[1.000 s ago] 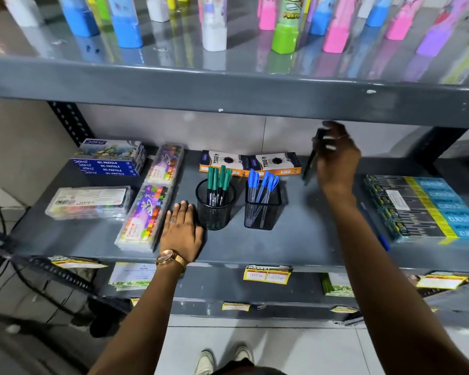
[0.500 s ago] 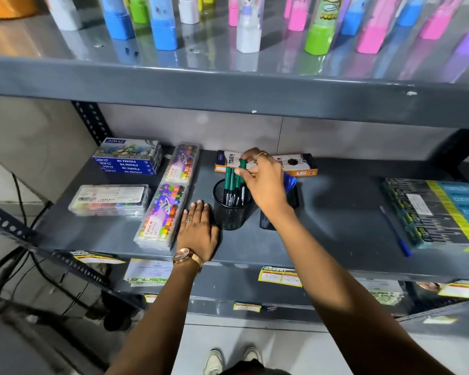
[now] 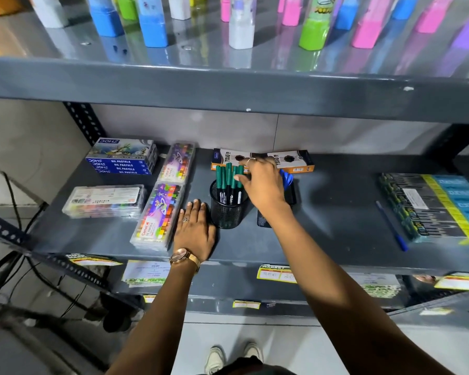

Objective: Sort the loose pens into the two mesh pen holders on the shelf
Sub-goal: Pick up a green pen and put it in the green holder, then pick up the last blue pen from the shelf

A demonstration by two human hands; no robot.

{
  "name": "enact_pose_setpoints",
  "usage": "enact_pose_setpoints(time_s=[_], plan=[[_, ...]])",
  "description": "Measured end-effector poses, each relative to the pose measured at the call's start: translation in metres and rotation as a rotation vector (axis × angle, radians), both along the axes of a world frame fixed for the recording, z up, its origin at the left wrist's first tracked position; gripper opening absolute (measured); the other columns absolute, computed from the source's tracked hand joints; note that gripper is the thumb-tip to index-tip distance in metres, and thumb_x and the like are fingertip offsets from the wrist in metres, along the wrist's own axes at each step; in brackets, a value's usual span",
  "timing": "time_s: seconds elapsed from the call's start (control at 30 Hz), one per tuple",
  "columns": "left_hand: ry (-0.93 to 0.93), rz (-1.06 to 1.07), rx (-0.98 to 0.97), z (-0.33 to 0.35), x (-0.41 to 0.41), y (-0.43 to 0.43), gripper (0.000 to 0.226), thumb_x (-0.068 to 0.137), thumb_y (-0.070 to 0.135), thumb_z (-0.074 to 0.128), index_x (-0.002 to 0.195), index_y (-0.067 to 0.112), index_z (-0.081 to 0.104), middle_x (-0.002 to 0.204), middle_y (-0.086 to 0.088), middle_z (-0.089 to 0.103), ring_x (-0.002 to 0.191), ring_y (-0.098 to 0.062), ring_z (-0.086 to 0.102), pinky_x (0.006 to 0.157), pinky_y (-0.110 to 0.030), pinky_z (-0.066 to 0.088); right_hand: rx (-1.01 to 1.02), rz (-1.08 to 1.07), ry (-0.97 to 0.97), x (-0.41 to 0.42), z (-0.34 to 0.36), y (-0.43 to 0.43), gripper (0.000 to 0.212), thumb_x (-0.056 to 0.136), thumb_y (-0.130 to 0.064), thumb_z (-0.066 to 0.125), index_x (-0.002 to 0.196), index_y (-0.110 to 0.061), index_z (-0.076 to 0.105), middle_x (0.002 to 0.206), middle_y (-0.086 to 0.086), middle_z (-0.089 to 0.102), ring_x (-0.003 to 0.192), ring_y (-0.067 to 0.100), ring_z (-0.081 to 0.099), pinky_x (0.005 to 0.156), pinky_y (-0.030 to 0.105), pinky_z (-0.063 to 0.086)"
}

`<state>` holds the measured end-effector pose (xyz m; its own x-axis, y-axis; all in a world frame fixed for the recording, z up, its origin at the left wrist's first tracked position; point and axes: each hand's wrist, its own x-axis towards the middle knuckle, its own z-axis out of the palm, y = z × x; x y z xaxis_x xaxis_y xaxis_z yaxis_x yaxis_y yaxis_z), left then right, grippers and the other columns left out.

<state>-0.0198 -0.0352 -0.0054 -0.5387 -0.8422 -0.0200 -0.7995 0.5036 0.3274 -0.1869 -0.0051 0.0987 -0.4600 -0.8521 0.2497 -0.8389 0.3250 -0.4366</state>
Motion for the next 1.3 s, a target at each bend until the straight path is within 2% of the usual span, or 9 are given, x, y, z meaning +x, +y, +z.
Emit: enact_pose_setpoints(time_s=[0.1,0.27,0.4,0.53,0.73,0.93,1.07,1.2,1.3], plan=[[0.007,-0.001,-0.003,0.0,-0.001,0.0,0.072,0.083,0.04,0.019,0.148,0.009,0.018,0.16,-0.011,0.015,0.149,-0.023,0.008,0.124,-0.038,0.003,-0.12,-0.021,-0.057,-0.006,0.001,0.014,0.046,0.088,-0.025,0.067,0.131,-0.013,0.057,0.125,0.012,0.065,0.121,0.033,0.048,0.098,0.042,0.045],[-0.015,0.005,-0.024,-0.002,-0.003,0.0,0.073,0.082,0.04,0.02,0.147,0.008,0.02,0.159,-0.013,0.017,0.149,-0.025,0.011,0.124,-0.04,0.004,-0.276,-0.197,-0.018,-0.036,-0.004,0.058,0.03,0.089,-0.019,0.063,0.117,-0.009,0.066,0.119,0.013,0.066,0.114,0.034,0.052,0.097,0.038,0.043],[-0.032,0.012,-0.04,-0.004,-0.004,0.001,0.074,0.08,0.037,0.018,0.148,0.006,0.018,0.159,-0.014,0.017,0.149,-0.026,0.011,0.124,-0.04,0.003,-0.119,-0.377,0.072,-0.071,-0.015,0.096,0.032,0.09,-0.021,0.056,0.12,-0.016,0.064,0.123,0.011,0.064,0.113,0.034,0.052,0.096,0.039,0.044],[-0.072,-0.023,-0.039,-0.006,-0.001,0.0,0.075,0.082,0.038,0.014,0.148,0.004,0.01,0.16,-0.015,0.01,0.149,-0.025,0.005,0.124,-0.04,0.0,0.1,-0.668,0.036,-0.098,-0.037,0.133,0.033,0.09,-0.015,0.055,0.121,-0.005,0.059,0.129,0.021,0.053,0.121,0.04,0.044,0.098,0.045,0.041],[-0.112,-0.033,-0.044,-0.005,-0.003,0.0,0.075,0.082,0.039,0.009,0.148,0.005,0.008,0.16,-0.014,0.007,0.15,-0.024,0.002,0.124,-0.04,-0.002,0.209,-0.902,-0.004,-0.124,-0.063,0.18,0.033,0.092,-0.001,0.044,0.122,0.007,0.056,0.131,0.026,0.047,0.123,0.043,0.044,0.098,0.049,0.04],[-0.102,-0.037,-0.039,-0.003,-0.004,0.001,0.076,0.081,0.04,0.01,0.148,0.004,0.01,0.16,-0.015,0.01,0.149,-0.024,0.004,0.123,-0.04,-0.003,0.264,-0.978,-0.138,-0.137,-0.066,0.199,0.036,0.093,-0.004,0.047,0.127,0.005,0.052,0.14,0.025,0.043,0.128,0.043,0.039,0.105,0.05,0.036],[-0.09,-0.034,-0.039,-0.002,-0.002,0.002,0.077,0.081,0.04,0.011,0.148,0.004,0.012,0.16,-0.016,0.01,0.149,-0.025,0.005,0.123,-0.04,-0.001,0.172,-0.982,-0.284,-0.141,-0.064,0.201,0.036,0.091,-0.003,0.056,0.125,0.008,0.051,0.131,0.03,0.052,0.123,0.045,0.049,0.102,0.05,0.043],[-0.08,-0.036,-0.034,-0.001,-0.002,0.001,0.077,0.081,0.04,0.011,0.148,0.004,0.012,0.16,-0.016,0.011,0.149,-0.025,0.006,0.124,-0.04,-0.001,0.144,-1.001,-0.36,-0.134,-0.062,0.205,0.05,0.084,-0.016,0.072,0.121,0.009,0.051,0.128,0.03,0.054,0.12,0.047,0.052,0.098,0.049,0.046],[-0.082,-0.035,-0.038,-0.002,-0.001,0.001,0.076,0.081,0.04,0.011,0.148,0.004,0.012,0.16,-0.015,0.011,0.149,-0.025,0.006,0.124,-0.04,-0.001,0.132,-0.993,-0.369,-0.129,-0.064,0.203,0.046,0.085,-0.014,0.068,0.12,0.009,0.051,0.127,0.032,0.054,0.119,0.049,0.051,0.097,0.05,0.046]])
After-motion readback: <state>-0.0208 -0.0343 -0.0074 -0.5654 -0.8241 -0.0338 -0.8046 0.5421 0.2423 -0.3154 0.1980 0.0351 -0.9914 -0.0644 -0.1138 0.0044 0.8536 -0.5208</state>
